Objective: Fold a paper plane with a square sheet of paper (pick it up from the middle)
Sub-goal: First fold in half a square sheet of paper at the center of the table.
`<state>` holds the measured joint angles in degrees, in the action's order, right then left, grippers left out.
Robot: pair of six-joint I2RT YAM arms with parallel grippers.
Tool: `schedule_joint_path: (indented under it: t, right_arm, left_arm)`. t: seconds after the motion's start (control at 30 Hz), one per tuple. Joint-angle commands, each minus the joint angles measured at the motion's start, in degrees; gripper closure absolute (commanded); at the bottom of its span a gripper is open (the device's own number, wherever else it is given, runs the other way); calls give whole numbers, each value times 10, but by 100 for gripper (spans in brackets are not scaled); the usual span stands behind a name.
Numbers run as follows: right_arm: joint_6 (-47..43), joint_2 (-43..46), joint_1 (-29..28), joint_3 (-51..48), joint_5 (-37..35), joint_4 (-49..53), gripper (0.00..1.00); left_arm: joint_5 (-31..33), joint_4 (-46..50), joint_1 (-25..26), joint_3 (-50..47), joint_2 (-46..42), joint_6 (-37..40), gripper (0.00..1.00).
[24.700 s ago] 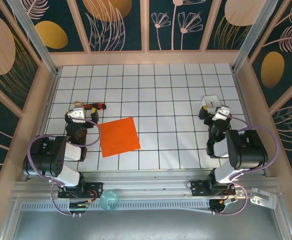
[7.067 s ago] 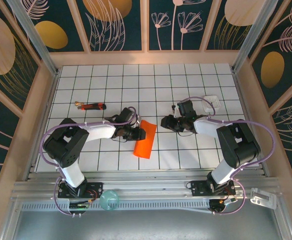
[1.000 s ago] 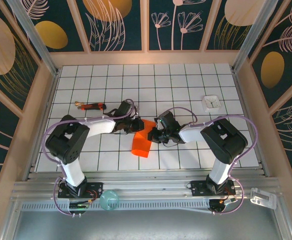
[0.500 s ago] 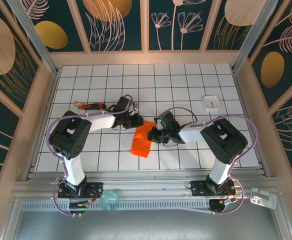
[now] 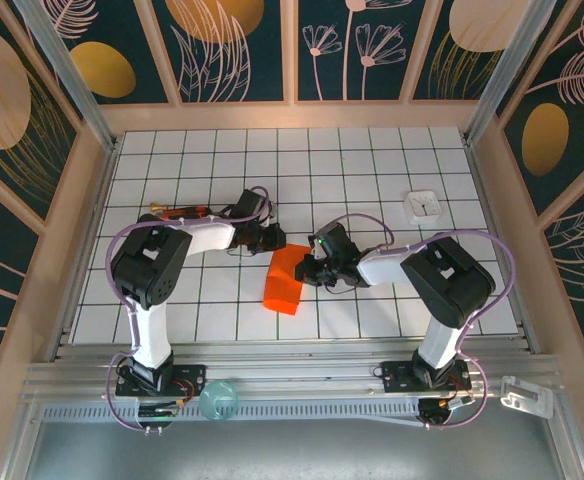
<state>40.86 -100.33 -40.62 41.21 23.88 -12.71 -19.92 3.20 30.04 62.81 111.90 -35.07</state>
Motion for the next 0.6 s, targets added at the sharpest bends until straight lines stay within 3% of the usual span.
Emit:
schedule_joint_path:
  t: [0.0, 0.13, 0.33, 0.57]
  right_arm:
    - [-11, -41, -2, -30, -81, 105, 100]
    - [-10, -40, -1, -32, -82, 103, 100]
    - [-10, -39, -2, -33, -84, 104, 100]
    - [-13, -42, -2, -29, -84, 107, 100]
  left_arm:
    - [59, 38, -13, 7, -1, 26, 83]
    - [70, 51, -15, 15, -28, 35, 78]
    - [-2, 15, -4, -65, -142, -20, 67]
    - [-87, -1, 33, -190, -222, -80, 79]
